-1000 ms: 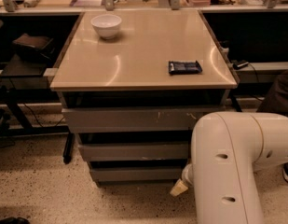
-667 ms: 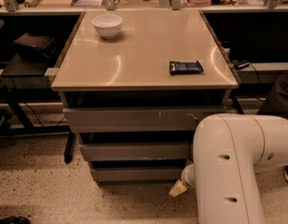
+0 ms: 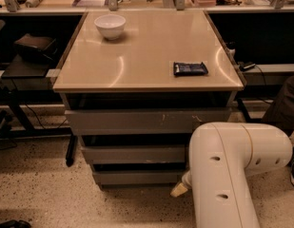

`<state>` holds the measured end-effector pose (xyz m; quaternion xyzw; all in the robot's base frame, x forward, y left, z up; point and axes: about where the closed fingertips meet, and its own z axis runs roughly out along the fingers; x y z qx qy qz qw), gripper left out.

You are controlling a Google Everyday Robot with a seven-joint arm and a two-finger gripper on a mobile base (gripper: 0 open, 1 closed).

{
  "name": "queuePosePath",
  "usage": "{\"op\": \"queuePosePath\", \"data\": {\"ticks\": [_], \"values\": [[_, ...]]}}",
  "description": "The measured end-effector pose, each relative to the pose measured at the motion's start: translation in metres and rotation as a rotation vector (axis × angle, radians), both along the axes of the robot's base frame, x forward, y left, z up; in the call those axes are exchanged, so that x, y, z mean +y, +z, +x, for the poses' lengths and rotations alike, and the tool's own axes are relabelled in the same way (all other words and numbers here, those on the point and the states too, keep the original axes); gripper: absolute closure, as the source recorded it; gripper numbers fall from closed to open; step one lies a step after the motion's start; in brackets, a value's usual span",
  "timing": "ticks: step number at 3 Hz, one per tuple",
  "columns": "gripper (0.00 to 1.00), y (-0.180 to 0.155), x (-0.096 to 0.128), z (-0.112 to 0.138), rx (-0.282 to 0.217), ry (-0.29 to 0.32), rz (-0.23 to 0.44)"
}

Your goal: Open bottom drawer

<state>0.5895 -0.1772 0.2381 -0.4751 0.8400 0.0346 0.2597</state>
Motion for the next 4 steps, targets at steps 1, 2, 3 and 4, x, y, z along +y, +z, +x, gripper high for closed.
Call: {"op": "queuePosePath", "data": {"ticks": [1,2,3,4], "values": [[0.00,0.000,0.000,0.000,0.000,0.000,0.000],[0.00,-0.026,0.001,-0.001,0.015,-0.016,0.028],[0.00,-0.073,0.006,0.008,0.039,-0.041,0.072],[0.00,-0.073,0.006,0.008,0.039,-0.041,0.072]]}}
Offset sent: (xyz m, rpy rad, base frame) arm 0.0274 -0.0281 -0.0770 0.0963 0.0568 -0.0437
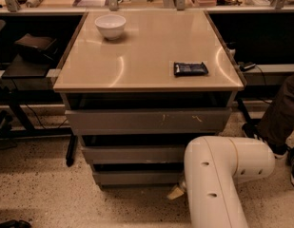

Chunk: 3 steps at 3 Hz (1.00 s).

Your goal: Open bottom drawer

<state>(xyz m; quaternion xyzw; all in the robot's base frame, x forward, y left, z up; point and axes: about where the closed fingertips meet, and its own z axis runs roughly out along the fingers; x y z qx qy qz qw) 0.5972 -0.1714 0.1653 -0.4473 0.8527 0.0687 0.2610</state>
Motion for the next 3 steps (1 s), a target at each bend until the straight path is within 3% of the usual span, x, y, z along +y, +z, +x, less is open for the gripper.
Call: {"op": "queuePosePath", "data": {"ticks": [2,3], "values": [[0.00,-0.014,0.049,0.013,0.033,0.150,-0.036],[0.00,-0.014,0.050,0.014,0.040,0.147,-0.034]]}}
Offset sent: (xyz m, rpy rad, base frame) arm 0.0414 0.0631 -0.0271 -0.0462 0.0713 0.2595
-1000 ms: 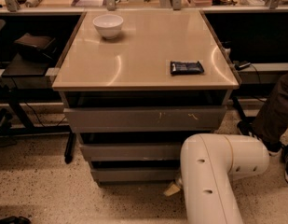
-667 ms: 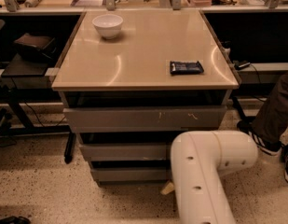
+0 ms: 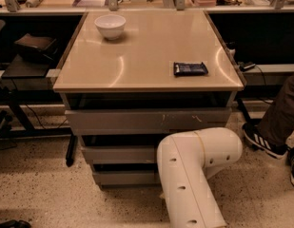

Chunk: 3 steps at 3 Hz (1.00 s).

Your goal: Open bottom drawer

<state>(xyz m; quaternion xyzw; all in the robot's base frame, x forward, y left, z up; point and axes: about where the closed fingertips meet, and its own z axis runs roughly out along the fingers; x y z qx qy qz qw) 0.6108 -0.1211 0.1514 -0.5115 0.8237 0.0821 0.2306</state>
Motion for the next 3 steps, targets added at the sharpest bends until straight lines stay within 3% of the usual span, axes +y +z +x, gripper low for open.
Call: {"op": "queuePosePath", "data": {"ticks": [3], "values": [[0.66,0.0003,0.0000,0.0000,0.000,0.000,0.000]]}}
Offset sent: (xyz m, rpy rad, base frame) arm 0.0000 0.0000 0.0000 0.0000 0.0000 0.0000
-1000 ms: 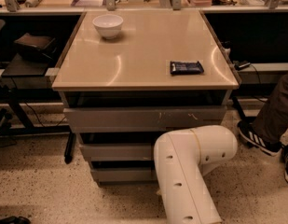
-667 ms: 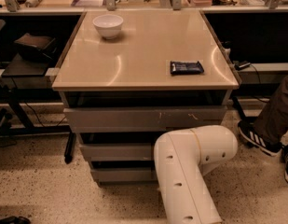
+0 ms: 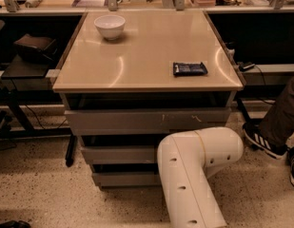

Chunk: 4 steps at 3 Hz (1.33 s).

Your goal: Open bottom drawer

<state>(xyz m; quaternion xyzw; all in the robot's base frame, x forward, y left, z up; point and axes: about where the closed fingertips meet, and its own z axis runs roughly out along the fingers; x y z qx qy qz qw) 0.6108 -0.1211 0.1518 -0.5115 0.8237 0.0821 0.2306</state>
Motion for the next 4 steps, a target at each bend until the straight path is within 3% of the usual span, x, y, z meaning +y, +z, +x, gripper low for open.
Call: {"op": "queuePosePath", "data": {"ticks": [1,2,4], "values": [[0.89,0.008,0.000,0.000,0.000,0.000,0.000],[1.00,0.010,0.000,0.000,0.000,0.000,0.000],[1.00,0.013,0.000,-0.012,0.001,-0.014,-0.004]]}}
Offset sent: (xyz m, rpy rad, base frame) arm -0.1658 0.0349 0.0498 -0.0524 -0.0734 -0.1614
